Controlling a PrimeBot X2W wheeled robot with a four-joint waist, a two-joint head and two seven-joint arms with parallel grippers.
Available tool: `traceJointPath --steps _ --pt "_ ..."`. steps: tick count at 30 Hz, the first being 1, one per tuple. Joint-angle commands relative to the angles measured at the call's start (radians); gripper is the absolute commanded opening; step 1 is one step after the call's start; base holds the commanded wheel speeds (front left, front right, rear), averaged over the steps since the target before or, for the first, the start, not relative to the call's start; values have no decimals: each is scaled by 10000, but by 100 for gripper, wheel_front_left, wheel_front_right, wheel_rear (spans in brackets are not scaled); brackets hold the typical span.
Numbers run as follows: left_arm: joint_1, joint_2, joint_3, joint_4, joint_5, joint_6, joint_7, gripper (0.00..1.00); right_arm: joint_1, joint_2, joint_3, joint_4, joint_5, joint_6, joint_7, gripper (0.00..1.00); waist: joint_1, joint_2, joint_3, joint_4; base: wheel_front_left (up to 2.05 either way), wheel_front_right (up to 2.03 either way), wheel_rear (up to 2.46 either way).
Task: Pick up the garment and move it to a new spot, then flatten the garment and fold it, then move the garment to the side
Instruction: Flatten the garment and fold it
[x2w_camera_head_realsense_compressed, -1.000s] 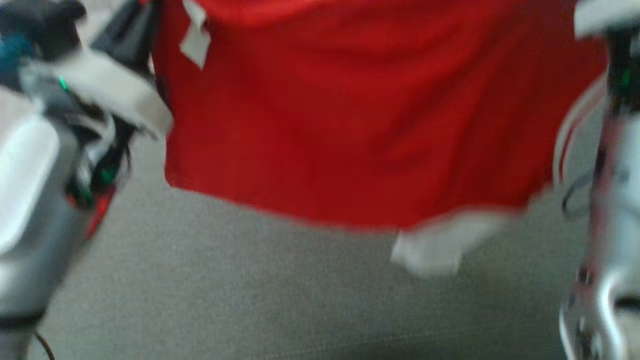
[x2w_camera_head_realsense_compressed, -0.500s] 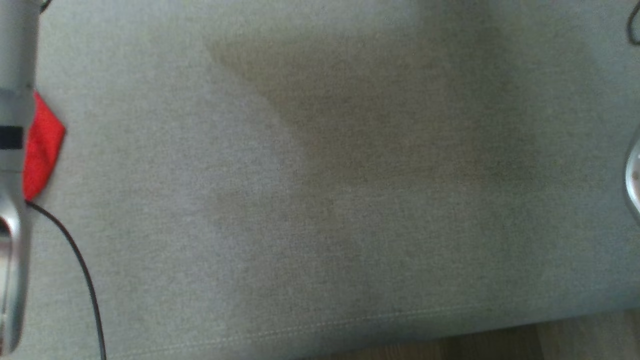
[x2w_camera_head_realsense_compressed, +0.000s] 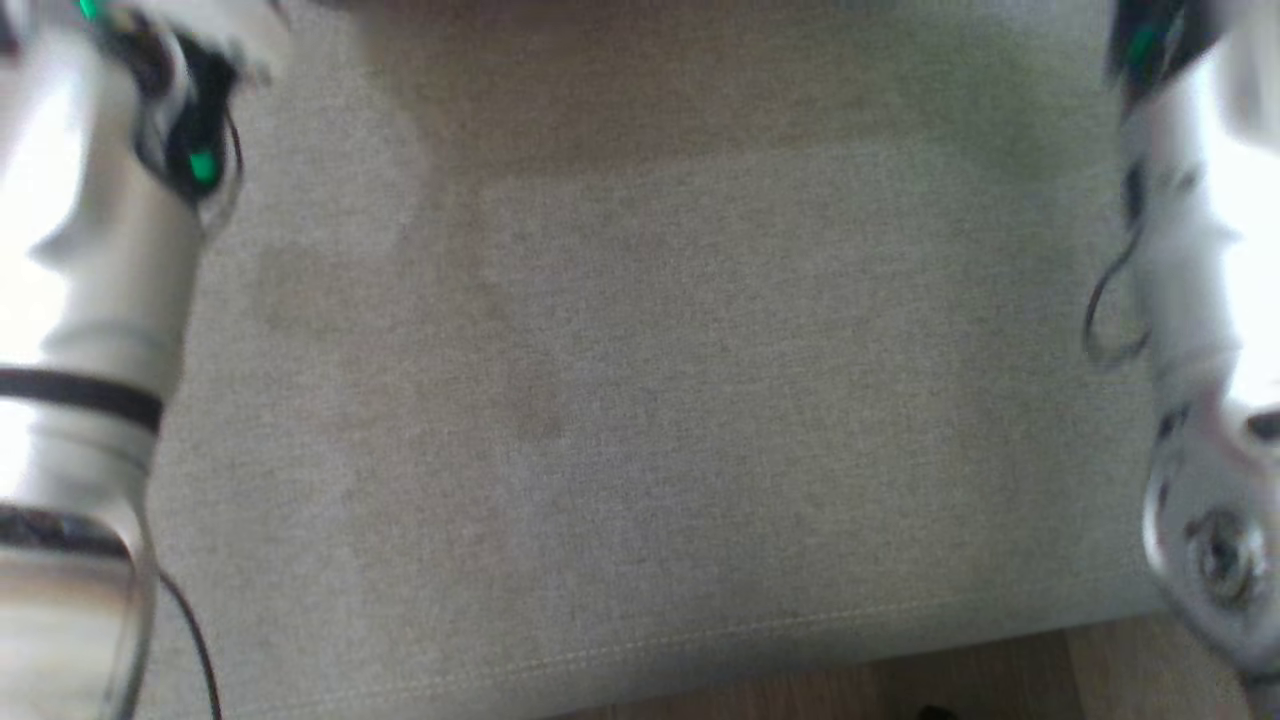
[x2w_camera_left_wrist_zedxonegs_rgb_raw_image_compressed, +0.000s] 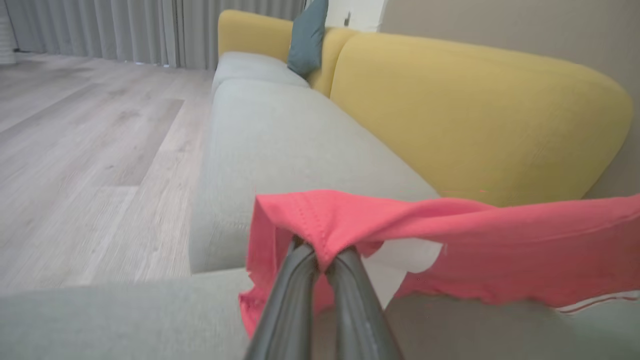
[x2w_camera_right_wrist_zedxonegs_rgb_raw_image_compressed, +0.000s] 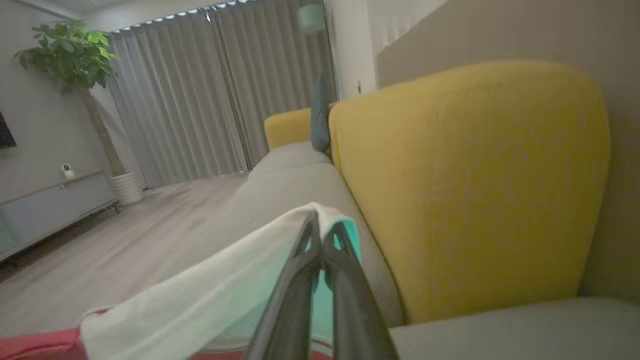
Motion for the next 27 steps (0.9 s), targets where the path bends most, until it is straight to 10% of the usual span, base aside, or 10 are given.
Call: traceJointPath --steps 1,27 --pt "-17 411 159 -221 85 -83 -120 0 207 172 177 -199 326 -7 -51 0 -1 0 -211 15 0 0 0" --pt "7671 -46 -158 -2554 2780 66 -133 0 5313 -382 999 2927 509 -7 1192 0 -1 0 -3704 206 0 0 0"
